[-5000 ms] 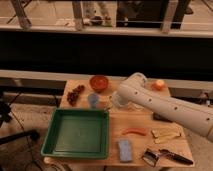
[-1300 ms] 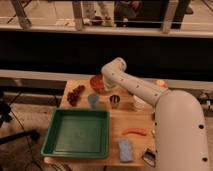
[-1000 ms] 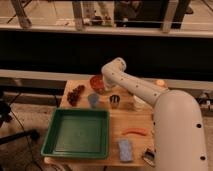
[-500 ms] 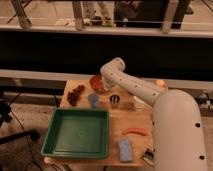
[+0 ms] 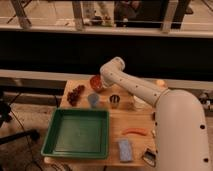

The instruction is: Place fork in red bowl

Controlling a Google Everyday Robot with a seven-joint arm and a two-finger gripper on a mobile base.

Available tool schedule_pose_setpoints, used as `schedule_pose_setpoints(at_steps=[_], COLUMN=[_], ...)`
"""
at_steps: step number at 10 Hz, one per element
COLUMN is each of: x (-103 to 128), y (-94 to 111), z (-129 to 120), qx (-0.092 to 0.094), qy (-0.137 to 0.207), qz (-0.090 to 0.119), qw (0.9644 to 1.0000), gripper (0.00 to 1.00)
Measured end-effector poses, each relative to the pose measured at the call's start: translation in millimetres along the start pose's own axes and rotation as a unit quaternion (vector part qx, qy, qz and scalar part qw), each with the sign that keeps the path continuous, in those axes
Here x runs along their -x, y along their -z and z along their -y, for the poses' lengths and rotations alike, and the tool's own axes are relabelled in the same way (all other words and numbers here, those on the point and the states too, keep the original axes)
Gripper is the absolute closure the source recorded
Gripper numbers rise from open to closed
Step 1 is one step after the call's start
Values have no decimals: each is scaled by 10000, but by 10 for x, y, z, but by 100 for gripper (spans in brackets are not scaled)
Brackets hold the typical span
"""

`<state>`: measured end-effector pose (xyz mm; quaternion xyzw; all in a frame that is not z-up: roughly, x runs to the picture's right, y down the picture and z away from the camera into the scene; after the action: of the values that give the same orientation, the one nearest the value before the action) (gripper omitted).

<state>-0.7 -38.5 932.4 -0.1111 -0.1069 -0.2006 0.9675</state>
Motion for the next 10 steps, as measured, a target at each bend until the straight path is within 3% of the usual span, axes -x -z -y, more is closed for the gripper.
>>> schedule_pose_setpoints(at_steps=[1, 6, 8, 10], x=[28, 160, 102, 56], y=[6, -149, -285, -285], z=[57, 428, 568, 525], qx=[-52, -249, -239, -205], qy=[45, 225, 229, 234], qz=[17, 99, 88, 94], qw=[10000, 9994, 9994, 9995], gripper=[100, 100, 95, 87])
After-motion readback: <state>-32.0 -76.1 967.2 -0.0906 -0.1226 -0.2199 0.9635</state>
